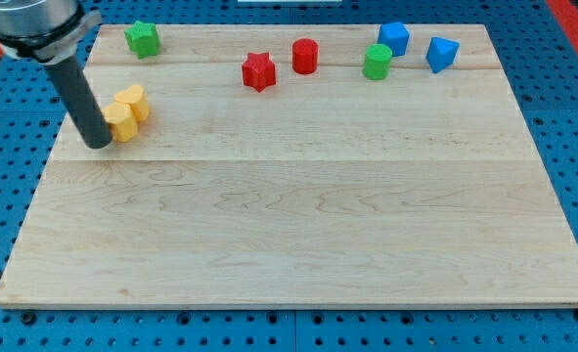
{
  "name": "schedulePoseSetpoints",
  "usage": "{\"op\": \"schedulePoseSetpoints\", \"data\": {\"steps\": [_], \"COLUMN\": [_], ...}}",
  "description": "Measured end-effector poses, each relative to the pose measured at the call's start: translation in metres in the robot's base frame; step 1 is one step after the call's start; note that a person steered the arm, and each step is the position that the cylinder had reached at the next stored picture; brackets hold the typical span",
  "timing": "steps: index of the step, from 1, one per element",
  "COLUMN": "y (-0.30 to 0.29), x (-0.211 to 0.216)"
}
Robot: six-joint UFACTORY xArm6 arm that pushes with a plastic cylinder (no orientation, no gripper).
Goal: Separate the hexagon from the heart
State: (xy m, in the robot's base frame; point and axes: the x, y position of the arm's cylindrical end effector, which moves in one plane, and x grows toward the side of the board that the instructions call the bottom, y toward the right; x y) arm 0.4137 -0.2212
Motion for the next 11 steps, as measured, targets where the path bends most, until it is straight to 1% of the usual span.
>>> {"op": "schedulePoseSetpoints", "data": {"steps": [2,3,4,5,6,7,8,9,10,11], "y": [0.040,0.064,0.082,0.047,0.029,0.030,0.044,0.075,0.106,0.100], "x": [-0.040,-0.049,-0.049,-0.054,-0.055,-0.073,-0.089,-0.100,-0.120,-0.126]}}
